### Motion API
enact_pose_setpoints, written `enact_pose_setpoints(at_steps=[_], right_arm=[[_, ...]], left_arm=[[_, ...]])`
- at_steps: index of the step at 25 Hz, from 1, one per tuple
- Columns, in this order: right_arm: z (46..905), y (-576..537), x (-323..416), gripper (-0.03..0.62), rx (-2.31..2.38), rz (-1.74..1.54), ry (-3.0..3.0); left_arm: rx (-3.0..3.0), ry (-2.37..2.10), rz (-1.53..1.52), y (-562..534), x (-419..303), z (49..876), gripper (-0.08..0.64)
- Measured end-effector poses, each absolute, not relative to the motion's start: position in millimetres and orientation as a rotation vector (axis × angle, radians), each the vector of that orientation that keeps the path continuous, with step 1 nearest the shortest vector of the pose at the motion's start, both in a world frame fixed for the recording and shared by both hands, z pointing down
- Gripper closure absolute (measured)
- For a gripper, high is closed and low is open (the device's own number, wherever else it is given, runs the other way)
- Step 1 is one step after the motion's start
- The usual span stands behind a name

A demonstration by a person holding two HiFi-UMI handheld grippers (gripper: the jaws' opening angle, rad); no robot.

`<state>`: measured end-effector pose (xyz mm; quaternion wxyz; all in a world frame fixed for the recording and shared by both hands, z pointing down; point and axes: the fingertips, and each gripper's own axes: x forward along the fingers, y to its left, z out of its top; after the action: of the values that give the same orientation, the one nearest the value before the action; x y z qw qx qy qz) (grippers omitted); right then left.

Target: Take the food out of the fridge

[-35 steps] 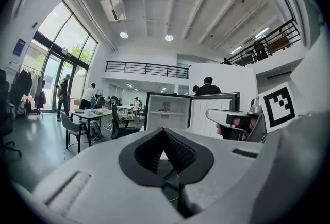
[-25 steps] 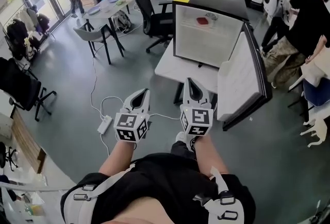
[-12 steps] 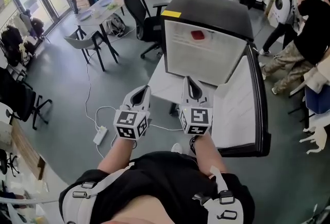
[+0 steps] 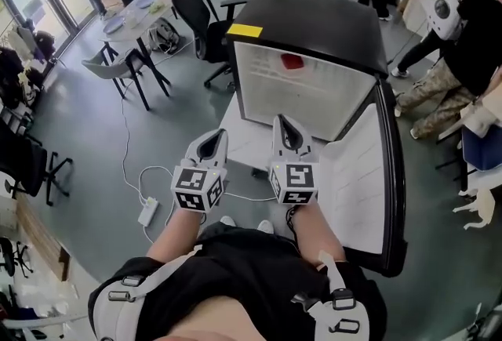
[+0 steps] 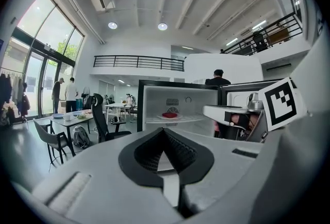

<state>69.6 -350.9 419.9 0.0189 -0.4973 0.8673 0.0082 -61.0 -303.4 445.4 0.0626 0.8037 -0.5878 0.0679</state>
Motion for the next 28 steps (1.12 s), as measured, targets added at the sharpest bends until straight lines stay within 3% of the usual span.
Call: enact_pose_setpoints(at_steps=[12,17,28], right_arm=[[414.2,-384.7,69.3,0.583,-1.68,0.275,2.802],[439.2,-406.1,49.4,0.444,-1.659,0.56,3.059],[477.0,-466.9,65.5,0.414,-1.878,1.042,3.316]], left_arm=[[2.508,-1.655,0.185,-344.5,-66.4,442.2,0.56],[2.515,-1.643,0.168,-353.0,-82.5,444.5,0.56],[2.509,-1.641,0.161,-354.9,-101.7,444.3,0.56]])
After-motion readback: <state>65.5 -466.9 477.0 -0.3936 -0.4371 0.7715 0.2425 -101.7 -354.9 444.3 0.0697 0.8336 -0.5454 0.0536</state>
